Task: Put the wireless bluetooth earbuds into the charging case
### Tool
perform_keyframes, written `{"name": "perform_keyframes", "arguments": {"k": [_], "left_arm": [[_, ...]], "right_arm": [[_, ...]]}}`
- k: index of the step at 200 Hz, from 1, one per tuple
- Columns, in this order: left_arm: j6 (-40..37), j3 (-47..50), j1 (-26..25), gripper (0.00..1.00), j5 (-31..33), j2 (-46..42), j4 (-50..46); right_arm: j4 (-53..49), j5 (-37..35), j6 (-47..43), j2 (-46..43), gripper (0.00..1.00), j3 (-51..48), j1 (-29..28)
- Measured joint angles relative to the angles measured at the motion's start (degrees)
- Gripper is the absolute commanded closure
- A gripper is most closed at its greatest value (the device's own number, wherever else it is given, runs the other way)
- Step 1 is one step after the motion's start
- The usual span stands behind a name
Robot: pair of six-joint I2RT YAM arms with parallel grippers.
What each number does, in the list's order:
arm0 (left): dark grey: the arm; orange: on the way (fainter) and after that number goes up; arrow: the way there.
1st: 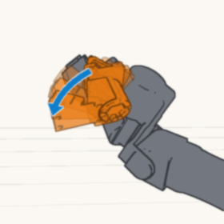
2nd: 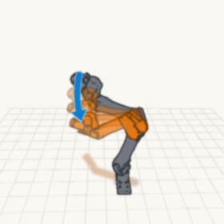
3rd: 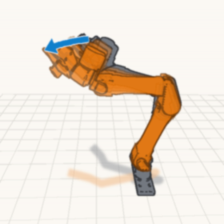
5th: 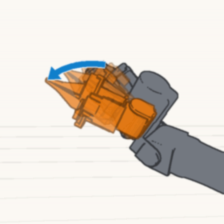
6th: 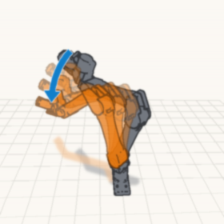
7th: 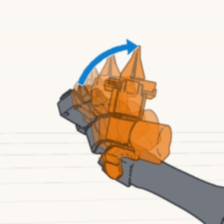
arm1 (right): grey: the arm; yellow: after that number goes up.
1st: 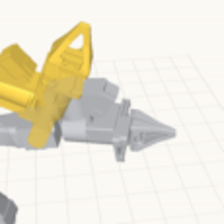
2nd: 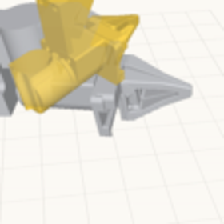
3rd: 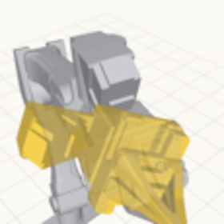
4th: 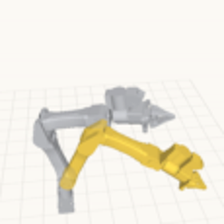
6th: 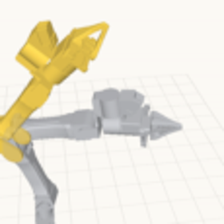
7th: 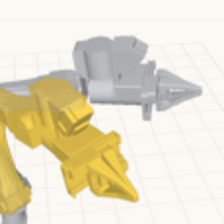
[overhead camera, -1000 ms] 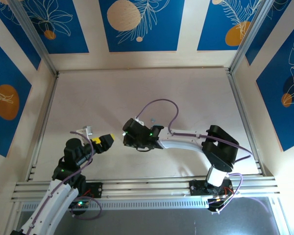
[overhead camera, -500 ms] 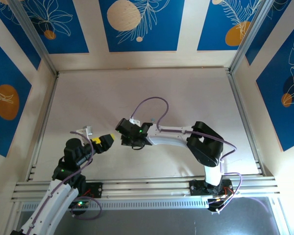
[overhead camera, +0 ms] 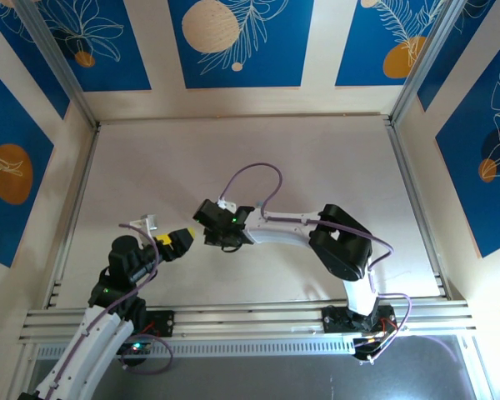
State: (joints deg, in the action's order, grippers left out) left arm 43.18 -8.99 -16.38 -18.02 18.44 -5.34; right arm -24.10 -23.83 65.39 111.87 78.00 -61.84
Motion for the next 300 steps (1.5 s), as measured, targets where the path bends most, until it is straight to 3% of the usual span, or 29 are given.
{"name": "perform_keyframes", "arguments": {"k": [210, 300], "left_arm": [[0.0, 0.0, 0.0, 0.00, 0.0, 0.0, 0.0], [0.0, 0.0, 0.0, 0.00, 0.0, 0.0, 0.0]], "right_arm": [[-0.9, 0.0, -0.6, 2.8, 0.85, 2.3, 0.7], [-1.0, 0.0, -0.9, 2.8, 0.78, 2.7, 0.7]]}}
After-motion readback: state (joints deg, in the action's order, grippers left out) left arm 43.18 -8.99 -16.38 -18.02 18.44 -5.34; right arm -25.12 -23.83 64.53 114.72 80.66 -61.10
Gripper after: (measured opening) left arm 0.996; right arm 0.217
